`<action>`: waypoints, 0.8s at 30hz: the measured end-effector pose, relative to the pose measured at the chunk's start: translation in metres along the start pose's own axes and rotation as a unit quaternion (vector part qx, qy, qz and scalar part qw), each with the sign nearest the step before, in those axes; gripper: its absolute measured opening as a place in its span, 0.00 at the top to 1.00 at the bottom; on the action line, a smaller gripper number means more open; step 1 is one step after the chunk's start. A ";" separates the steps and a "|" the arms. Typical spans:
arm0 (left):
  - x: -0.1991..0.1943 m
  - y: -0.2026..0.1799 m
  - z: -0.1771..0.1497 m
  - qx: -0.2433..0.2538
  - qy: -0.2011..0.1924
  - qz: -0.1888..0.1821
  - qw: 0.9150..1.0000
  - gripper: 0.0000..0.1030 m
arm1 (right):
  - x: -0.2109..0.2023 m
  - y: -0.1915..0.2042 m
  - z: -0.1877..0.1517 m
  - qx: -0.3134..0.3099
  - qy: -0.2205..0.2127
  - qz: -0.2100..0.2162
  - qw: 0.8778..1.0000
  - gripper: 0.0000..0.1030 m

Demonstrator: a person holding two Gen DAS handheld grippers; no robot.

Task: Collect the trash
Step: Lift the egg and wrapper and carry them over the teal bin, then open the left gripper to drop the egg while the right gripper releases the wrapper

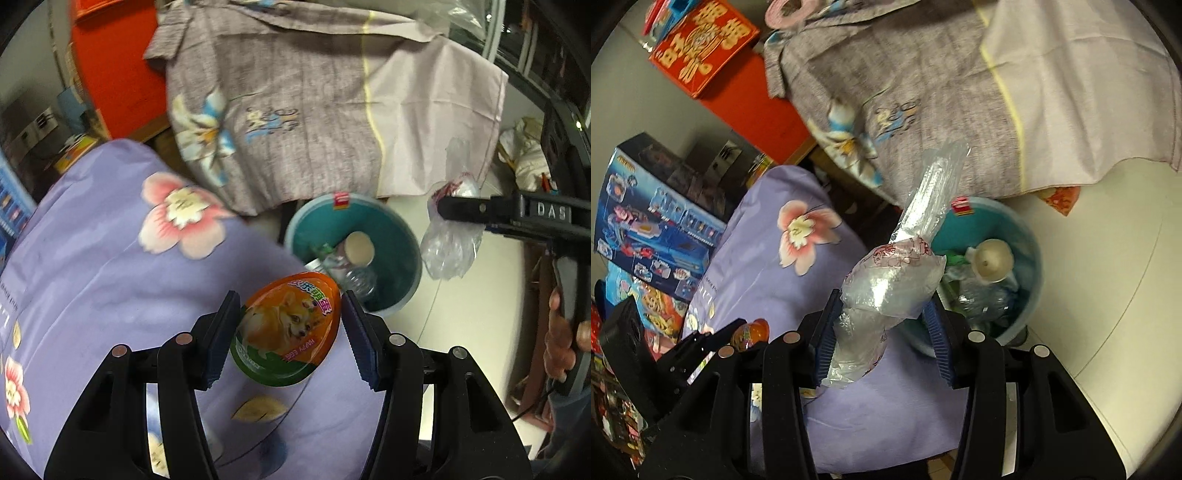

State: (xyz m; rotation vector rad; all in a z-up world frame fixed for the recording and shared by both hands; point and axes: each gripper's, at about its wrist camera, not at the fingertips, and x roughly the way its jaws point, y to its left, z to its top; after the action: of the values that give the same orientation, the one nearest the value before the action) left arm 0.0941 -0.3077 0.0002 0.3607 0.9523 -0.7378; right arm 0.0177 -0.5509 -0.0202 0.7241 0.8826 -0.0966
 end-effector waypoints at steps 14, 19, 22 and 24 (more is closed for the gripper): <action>0.073 -0.047 0.037 0.028 0.038 -0.033 0.998 0.44 | 0.031 -0.068 0.007 0.056 0.034 -0.026 0.998 0.57; 0.103 -0.056 0.046 0.012 0.064 -0.051 0.997 0.42 | 0.035 -0.078 0.013 0.062 0.041 -0.036 0.997 0.56; 0.114 -0.056 0.048 -0.001 0.075 -0.055 0.996 0.33 | 0.039 -0.081 0.016 0.060 0.047 -0.043 0.996 0.56; 0.116 -0.054 0.047 -0.005 0.073 -0.052 0.996 0.25 | 0.042 -0.082 0.019 0.058 0.050 -0.046 0.996 0.56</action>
State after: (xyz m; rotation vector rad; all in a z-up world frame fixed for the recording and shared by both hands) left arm 0.1263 -0.4207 -0.0691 0.3628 1.1195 -0.8091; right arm 0.0274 -0.6160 -0.0868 0.8014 1.0127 -0.1964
